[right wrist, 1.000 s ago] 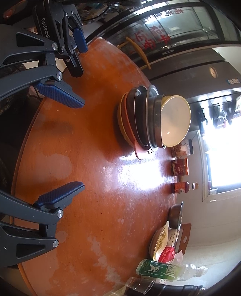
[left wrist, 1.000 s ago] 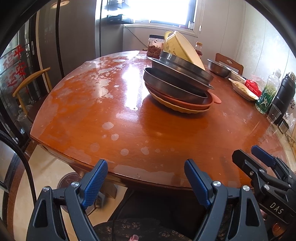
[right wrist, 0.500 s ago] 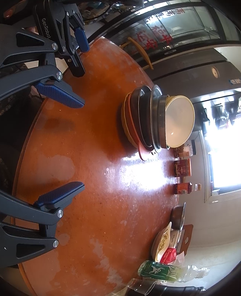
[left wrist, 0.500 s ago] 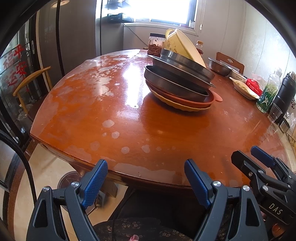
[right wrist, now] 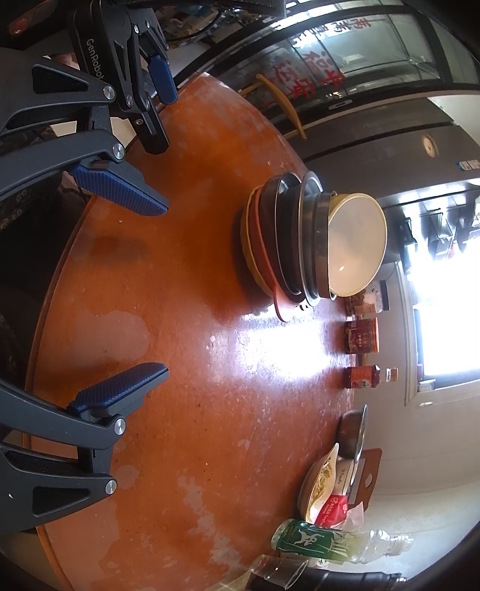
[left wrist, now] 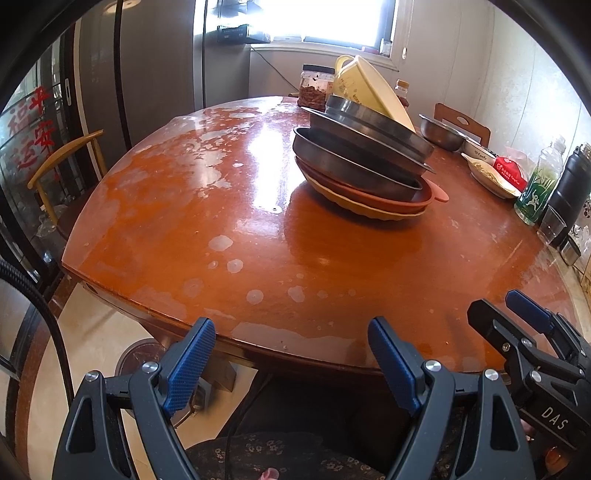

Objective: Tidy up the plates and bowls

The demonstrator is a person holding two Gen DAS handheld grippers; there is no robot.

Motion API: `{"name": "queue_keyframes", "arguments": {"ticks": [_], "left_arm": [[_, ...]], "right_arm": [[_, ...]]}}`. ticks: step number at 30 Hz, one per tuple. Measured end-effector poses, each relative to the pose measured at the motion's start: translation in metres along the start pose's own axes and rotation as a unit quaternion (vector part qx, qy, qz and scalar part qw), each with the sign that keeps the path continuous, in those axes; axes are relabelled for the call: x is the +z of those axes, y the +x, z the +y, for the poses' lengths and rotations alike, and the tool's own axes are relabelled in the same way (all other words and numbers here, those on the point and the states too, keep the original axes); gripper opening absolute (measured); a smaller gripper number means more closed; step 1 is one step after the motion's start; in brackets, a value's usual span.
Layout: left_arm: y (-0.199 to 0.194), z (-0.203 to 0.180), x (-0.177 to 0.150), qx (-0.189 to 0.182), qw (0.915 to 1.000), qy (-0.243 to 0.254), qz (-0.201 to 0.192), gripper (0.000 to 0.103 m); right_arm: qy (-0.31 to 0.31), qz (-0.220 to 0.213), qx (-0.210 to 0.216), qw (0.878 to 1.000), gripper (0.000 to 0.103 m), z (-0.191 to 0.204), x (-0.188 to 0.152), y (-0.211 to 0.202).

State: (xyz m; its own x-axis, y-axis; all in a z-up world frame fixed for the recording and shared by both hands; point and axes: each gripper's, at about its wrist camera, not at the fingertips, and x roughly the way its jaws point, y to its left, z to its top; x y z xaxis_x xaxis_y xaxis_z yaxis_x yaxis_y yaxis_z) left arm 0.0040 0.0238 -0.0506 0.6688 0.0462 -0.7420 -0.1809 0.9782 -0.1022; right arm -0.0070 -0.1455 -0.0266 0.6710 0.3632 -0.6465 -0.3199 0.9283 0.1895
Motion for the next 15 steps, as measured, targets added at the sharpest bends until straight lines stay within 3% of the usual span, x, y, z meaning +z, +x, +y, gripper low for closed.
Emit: {"name": "queue_keyframes", "arguments": {"ticks": [10,15], "left_arm": [[0.004,0.008,0.003,0.013,0.9999,-0.005,0.0,0.087],[0.011,0.037,0.022,0.041,0.9986,-0.035,0.004,0.087]], "right_arm": [[0.007,-0.01,-0.01,1.0,0.083,-0.01,0.004,-0.007],[0.05,-0.028,-0.056,0.997,0.083,-0.07,0.02,-0.024]]}}
